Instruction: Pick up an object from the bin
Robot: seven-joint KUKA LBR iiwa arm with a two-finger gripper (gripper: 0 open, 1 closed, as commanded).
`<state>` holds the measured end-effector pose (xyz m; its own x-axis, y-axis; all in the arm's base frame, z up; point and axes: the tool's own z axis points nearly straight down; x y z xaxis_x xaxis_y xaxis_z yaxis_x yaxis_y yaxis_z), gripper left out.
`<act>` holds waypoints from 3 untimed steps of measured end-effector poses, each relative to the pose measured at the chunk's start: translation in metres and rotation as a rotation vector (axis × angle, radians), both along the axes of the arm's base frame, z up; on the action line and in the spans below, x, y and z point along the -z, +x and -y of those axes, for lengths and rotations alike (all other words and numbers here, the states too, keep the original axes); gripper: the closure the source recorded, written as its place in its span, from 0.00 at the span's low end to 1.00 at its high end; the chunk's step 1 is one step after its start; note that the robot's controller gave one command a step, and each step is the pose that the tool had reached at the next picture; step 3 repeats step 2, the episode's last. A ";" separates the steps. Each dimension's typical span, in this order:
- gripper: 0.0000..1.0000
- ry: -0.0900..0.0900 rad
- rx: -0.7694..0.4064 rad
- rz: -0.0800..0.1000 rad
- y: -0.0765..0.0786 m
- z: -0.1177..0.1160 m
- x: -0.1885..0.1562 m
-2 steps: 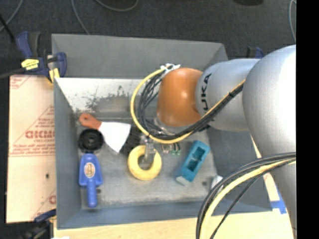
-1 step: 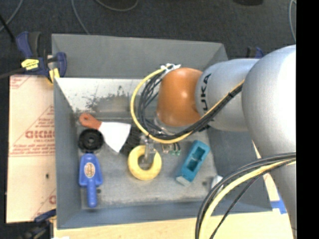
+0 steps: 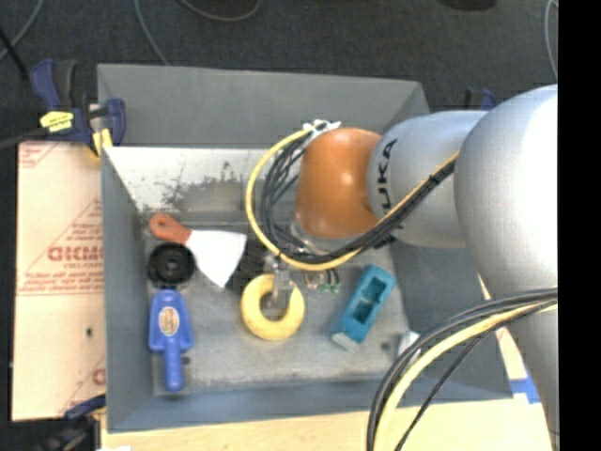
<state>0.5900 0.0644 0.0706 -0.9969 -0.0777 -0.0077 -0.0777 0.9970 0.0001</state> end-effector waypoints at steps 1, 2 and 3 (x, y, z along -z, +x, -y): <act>1.00 0.000 0.001 0.000 0.000 0.000 0.000; 1.00 0.000 0.002 0.000 0.000 0.000 0.000; 1.00 0.000 0.002 0.000 0.000 0.000 0.000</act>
Offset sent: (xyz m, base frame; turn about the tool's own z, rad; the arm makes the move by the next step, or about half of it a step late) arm 0.0000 0.0000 0.0000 0.0000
